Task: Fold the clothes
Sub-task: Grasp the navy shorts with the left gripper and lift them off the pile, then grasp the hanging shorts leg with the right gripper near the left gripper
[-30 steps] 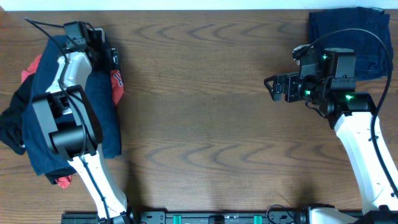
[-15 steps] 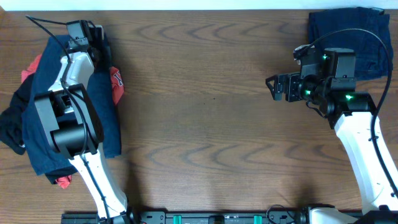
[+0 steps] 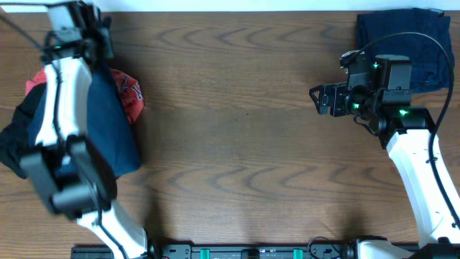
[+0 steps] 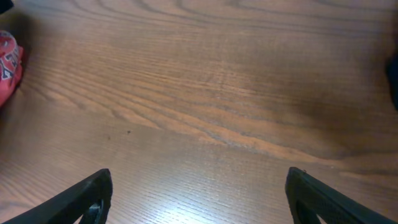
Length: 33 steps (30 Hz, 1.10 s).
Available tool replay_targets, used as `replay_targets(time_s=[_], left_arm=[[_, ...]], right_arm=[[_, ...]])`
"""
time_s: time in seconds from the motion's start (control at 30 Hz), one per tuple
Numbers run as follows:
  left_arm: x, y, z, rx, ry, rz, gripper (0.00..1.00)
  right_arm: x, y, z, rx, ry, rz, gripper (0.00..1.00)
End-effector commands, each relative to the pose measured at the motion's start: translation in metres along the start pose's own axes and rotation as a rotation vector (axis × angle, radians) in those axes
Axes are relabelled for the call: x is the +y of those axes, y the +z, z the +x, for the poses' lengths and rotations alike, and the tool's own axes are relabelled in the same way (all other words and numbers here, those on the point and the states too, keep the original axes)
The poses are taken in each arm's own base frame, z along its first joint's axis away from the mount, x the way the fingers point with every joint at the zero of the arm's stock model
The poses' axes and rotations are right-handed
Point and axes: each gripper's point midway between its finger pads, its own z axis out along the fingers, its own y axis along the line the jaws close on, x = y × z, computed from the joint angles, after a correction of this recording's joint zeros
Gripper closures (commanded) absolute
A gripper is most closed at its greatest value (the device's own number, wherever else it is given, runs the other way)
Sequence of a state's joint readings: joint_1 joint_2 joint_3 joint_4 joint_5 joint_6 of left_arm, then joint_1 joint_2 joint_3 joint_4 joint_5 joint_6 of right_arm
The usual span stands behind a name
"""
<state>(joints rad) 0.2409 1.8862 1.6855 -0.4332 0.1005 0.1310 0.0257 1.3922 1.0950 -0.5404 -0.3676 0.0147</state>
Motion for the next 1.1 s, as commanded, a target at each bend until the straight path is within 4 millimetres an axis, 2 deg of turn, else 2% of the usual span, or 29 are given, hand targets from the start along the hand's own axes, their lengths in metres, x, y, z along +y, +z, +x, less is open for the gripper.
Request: replay_targets(time_s=[0.0, 0.1, 0.2, 0.37, 0.5, 0.63, 0.73, 0.8, 0.9, 0.93, 1.0, 1.07], left_arm=[[-0.041, -0.068, -0.047, -0.143, -0.020, 0.201, 0.94], [-0.071, -0.107, -0.050, -0.150, -0.033, 0.312, 0.94], [-0.111, -0.131, -0.038, -0.106, 0.000, 0.428, 0.94], [-0.178, -0.145, -0.001, 0.025, 0.080, 0.554, 0.94], [-0.237, -0.153, 0.025, 0.084, 0.173, 0.652, 0.94], [-0.281, -0.163, 0.047, 0.125, 0.252, 0.725, 0.94], [-0.301, -0.171, 0.065, 0.171, 0.291, 0.759, 0.94], [-0.307, -0.176, 0.074, 0.199, 0.308, 0.770, 0.94], [-0.313, -0.179, 0.085, 0.233, 0.322, 0.778, 0.94], [-0.314, -0.180, 0.088, 0.240, 0.326, 0.781, 0.94], [-0.317, -0.180, 0.094, 0.250, 0.333, 0.786, 0.94], [-0.320, -0.180, 0.098, 0.259, 0.340, 0.790, 0.94]], right_arm=[[0.006, -0.003, -0.009, -0.019, 0.015, -0.013, 0.17], [0.007, -0.005, -0.012, -0.032, 0.030, -0.018, 0.19], [0.012, -0.011, -0.015, -0.047, 0.023, -0.036, 0.19], [0.019, -0.027, -0.014, -0.058, 0.019, -0.041, 0.19], [0.023, -0.037, -0.001, -0.020, 0.038, -0.041, 0.19], [0.033, -0.040, 0.002, -0.006, 0.040, -0.092, 0.16], [0.039, -0.041, -0.003, -0.026, 0.051, -0.130, 0.17], [0.045, -0.042, -0.011, -0.054, 0.073, -0.164, 0.24], [0.047, -0.041, -0.026, -0.104, 0.147, -0.186, 0.53], [0.048, -0.039, -0.031, -0.117, 0.169, -0.193, 0.58], [0.050, -0.031, -0.036, -0.125, 0.214, -0.208, 0.60], [0.055, -0.018, -0.039, -0.119, 0.254, -0.227, 0.55]])
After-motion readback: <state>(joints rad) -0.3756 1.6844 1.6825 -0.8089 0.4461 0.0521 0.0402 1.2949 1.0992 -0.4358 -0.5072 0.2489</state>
